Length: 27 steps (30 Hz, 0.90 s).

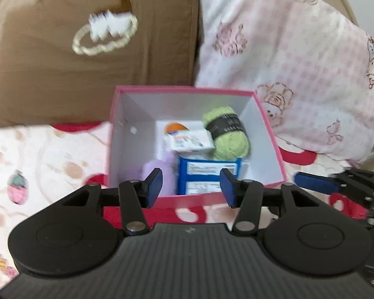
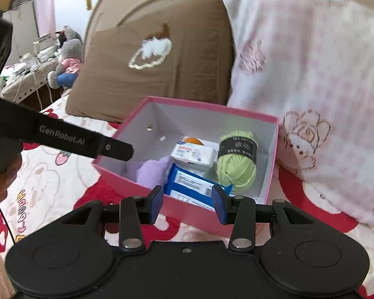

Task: Organize objects
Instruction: 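Open the left gripper and withdraw the left tool from the box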

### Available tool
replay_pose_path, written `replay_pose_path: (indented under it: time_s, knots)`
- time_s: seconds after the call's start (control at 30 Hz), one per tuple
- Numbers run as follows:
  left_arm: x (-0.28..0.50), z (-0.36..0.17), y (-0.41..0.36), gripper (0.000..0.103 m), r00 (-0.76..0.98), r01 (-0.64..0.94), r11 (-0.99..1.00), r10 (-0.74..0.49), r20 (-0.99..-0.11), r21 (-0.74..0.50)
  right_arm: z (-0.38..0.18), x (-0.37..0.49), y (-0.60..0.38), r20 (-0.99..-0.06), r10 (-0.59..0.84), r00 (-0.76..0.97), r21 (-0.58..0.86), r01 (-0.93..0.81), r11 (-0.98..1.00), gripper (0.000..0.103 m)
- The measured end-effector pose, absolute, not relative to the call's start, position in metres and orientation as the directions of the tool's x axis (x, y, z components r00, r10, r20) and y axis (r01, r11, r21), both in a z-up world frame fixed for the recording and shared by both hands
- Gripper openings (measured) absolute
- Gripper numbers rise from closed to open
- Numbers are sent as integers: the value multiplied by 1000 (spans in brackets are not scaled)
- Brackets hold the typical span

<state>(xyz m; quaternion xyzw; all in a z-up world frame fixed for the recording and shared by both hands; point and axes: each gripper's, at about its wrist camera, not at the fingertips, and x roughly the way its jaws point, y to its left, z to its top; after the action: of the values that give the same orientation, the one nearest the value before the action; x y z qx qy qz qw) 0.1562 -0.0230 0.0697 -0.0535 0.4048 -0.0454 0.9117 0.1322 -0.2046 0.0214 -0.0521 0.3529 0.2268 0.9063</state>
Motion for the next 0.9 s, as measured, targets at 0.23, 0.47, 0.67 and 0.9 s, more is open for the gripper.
replay_pose_path:
  time_s: [0.23, 0.47, 0.67, 0.9]
  knots:
    - [119, 81, -13, 54, 646, -7, 983, -137, -751, -185, 53, 79, -200, -633, 399, 664, 40, -486, 873, 63]
    - [87, 90, -3, 59, 636, -38, 984, -108, -764, -171, 65, 53, -201, -641, 370, 672, 16, -470, 883, 71]
    - [66, 94, -4, 63, 642, -19, 986, -114, -758, -164, 68, 37, -202, -639, 332, 694, 0, -431, 902, 89]
    - [47, 100, -4, 81, 676, 27, 987, -135, -725, -159, 66, 21, -207, -653, 268, 709, -4, -357, 934, 101]
